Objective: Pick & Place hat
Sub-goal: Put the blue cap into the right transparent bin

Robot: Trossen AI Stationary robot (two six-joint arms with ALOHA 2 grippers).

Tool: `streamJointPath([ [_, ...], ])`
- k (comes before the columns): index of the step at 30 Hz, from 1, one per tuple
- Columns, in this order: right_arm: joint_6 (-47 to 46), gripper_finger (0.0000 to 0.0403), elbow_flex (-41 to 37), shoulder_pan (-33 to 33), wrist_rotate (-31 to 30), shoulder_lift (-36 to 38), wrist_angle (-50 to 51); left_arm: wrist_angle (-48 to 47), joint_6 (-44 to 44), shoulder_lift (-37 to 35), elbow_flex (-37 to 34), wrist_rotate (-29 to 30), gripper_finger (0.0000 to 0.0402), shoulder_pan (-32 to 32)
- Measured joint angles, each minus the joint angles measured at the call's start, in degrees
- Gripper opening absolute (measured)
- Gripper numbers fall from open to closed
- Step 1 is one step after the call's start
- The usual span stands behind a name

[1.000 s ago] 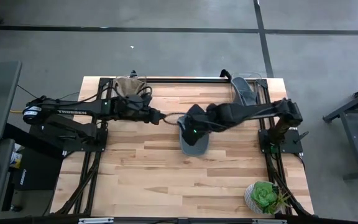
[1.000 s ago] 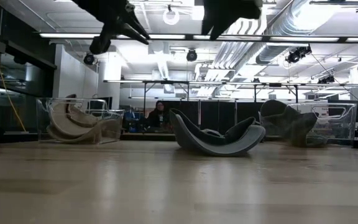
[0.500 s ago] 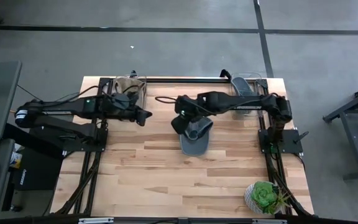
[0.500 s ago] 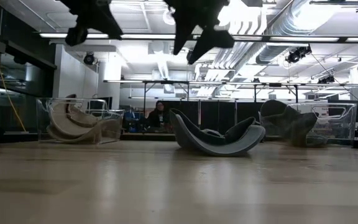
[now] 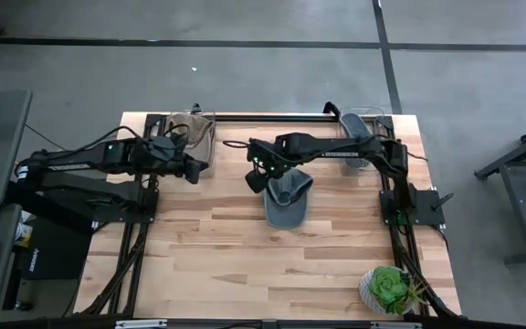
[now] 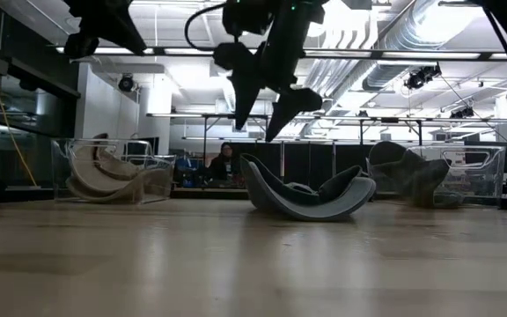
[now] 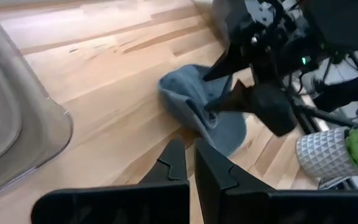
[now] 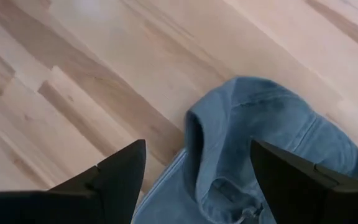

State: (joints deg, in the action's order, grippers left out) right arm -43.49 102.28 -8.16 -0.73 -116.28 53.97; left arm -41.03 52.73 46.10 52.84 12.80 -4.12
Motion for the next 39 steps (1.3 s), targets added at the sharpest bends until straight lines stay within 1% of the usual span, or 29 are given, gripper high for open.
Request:
streamJointPath([
  [4, 0.9, 0.0282, 0.0, -0.9, -0.2, -1.1, -0.4, -1.2, 0.0, -0.5, 0.0, -0.3, 0.0000, 0.0],
  [9, 1.1, 0.0282, 0.0, -1.6, 0.9, -2.3, -1.2, -1.9, 0.0, -2.0, 0.1, -1.0, 0.0000, 0.0],
  [16, 1.0, 0.0282, 0.0, -1.6, 1.4, -5.1, -2.4, -2.9, 0.0, -3.0, 0.0, -2.1, 0.0000, 0.0],
  [29, -0.2, 0.0280, 0.0, -0.9, 3.9, -10.0, -2.6, -4.1, 0.0, -4.8, 0.0, -2.3, 0.0000, 0.0],
  [31, -0.6, 0.0272, 0.0, -0.7, 3.9, -10.2, -2.5, -4.2, 0.0, -5.1, 0.0, -2.3, 0.0000, 0.0],
  [34, -0.6, 0.0252, 0.0, -0.7, 3.4, -10.2, -2.4, -4.2, 0.0, -5.3, 0.0, -2.2, 0.0000, 0.0],
  [39, -0.6, 0.0192, 0.0, -0.7, 4.2, -10.2, -1.0, -4.2, 0.0, -5.4, 0.0, -2.2, 0.0000, 0.0],
])
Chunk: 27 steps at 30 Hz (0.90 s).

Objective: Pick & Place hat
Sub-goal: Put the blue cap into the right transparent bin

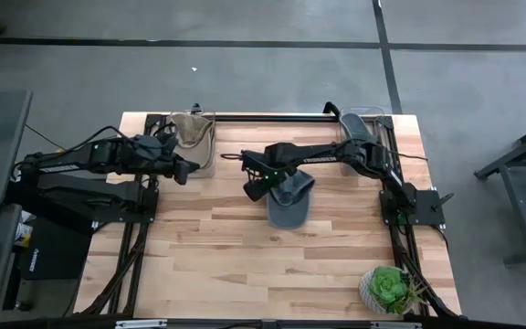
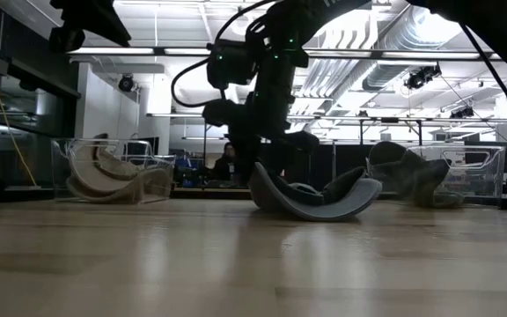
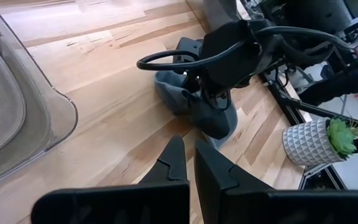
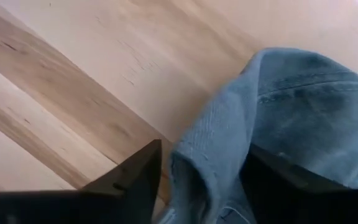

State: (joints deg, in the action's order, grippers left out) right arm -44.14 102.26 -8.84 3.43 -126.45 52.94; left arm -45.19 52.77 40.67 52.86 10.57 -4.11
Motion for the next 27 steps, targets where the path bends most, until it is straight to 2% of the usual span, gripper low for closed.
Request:
streamJointPath([
  [10, 1.7, 0.0016, 0.0, 0.0, 1.7, 0.0, 2.2, 0.0, 0.0, 0.0, 0.0, 0.0, 0.0000, 0.0],
  [19, 5.6, 0.0007, 0.0, 1.0, 3.6, 1.0, 3.1, 0.1, 0.0, 0.0, 0.0, 0.0, 0.0000, 0.0],
  [27, 8.7, 0.0006, 0.0, 3.7, -1.5, 7.2, 7.0, 1.8, 0.0, 0.1, 0.0, -1.2, 0.0000, 0.0],
])
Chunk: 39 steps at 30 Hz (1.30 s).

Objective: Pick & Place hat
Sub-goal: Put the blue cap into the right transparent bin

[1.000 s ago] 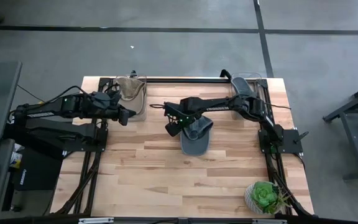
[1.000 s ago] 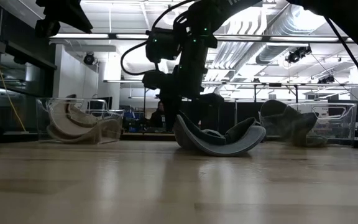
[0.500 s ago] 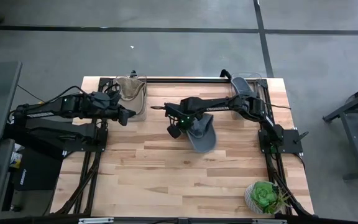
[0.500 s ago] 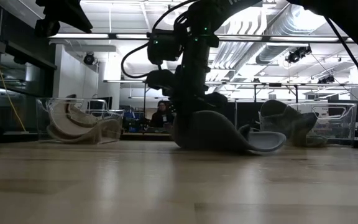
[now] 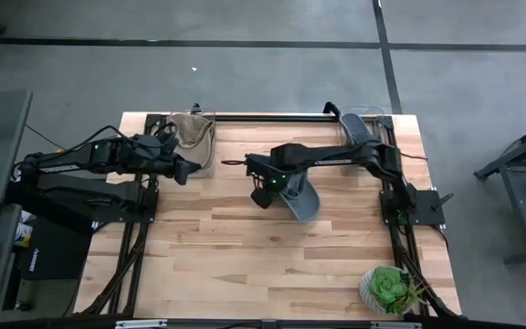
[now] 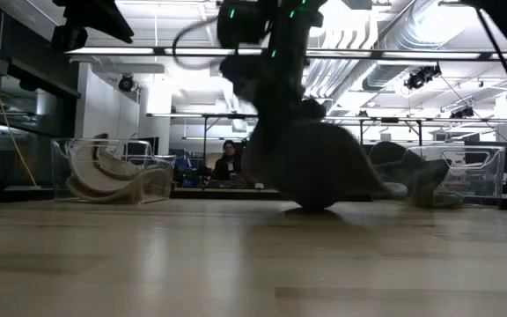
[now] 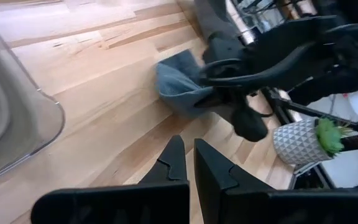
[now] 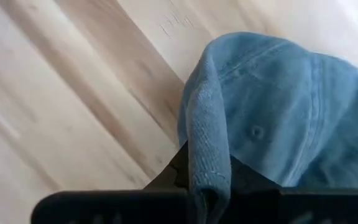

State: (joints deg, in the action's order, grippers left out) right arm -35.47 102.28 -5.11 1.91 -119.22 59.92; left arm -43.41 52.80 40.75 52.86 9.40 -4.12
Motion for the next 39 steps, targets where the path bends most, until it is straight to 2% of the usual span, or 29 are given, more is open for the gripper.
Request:
streamJointPath([
  [6, 3.4, 0.0006, 0.0, 2.2, -5.8, 7.6, 4.4, 3.8, 0.0, 0.0, 0.0, 0.0, 0.0000, 0.0],
  [10, 9.1, 0.0006, 0.0, 3.9, -13.1, 13.3, 8.9, 7.1, 0.0, 2.4, 0.0, -0.3, 0.0000, 0.0],
  [13, 14.0, 0.0006, 0.0, 5.0, -18.3, 17.0, 12.2, 9.7, 0.0, 5.1, 0.0, -3.1, 0.0000, 0.0],
  [20, 25.4, 0.0006, 0.0, 8.0, -26.1, 23.8, 16.7, 23.0, 0.0, 13.8, 0.0, -10.1, 0.0000, 0.0],
  [25, 32.2, 0.0006, 0.0, 11.1, -27.4, 26.9, 18.0, 34.7, 0.2, 19.2, 0.1, -12.1, 0.0006, 0.0],
  [30, 35.8, 0.0006, 0.0, 15.3, -28.3, 28.5, 19.7, 43.6, 3.0, 23.4, 0.0, -13.2, 0.0054, 0.0],
  [36, 38.4, 0.0006, 0.0, 20.3, -32.4, 28.6, 23.6, 53.7, 14.0, 27.9, 0.1, -10.7, 0.0157, 0.0],
  [39, 40.9, 0.0005, 0.0, 22.8, -35.8, 28.6, 23.9, 54.8, 19.5, 29.9, -0.1, -9.8, 0.0203, -0.4],
])
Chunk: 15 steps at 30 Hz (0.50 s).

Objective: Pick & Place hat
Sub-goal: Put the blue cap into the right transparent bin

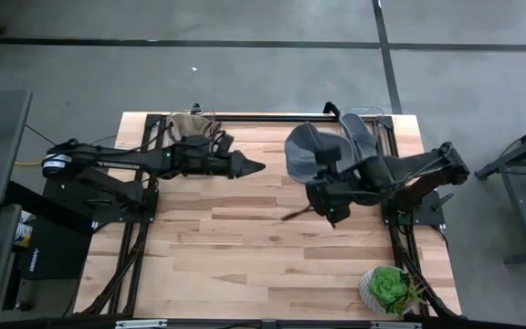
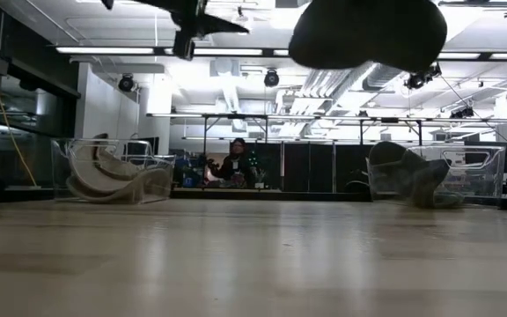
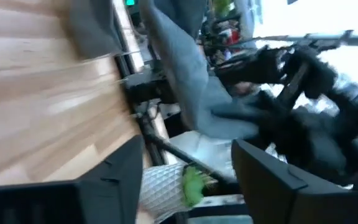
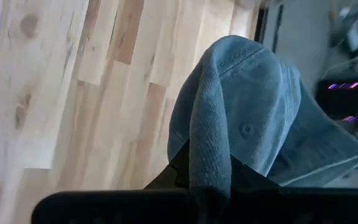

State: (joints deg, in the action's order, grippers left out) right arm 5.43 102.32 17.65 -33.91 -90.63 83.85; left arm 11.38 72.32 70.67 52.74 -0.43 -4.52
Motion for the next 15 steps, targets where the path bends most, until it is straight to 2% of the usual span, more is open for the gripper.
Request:
streamJointPath([
  [7, 4.1, 0.0005, 0.0, 3.2, -1.7, 0.0, 0.1, 7.3, 10.9, 5.6, 0.0, -3.1, 0.0259, -3.5],
  [15, 7.2, 0.0005, 0.0, 3.8, -1.8, 0.0, -0.4, 18.7, 12.0, 9.5, 0.3, -5.0, 0.0266, -4.6],
])
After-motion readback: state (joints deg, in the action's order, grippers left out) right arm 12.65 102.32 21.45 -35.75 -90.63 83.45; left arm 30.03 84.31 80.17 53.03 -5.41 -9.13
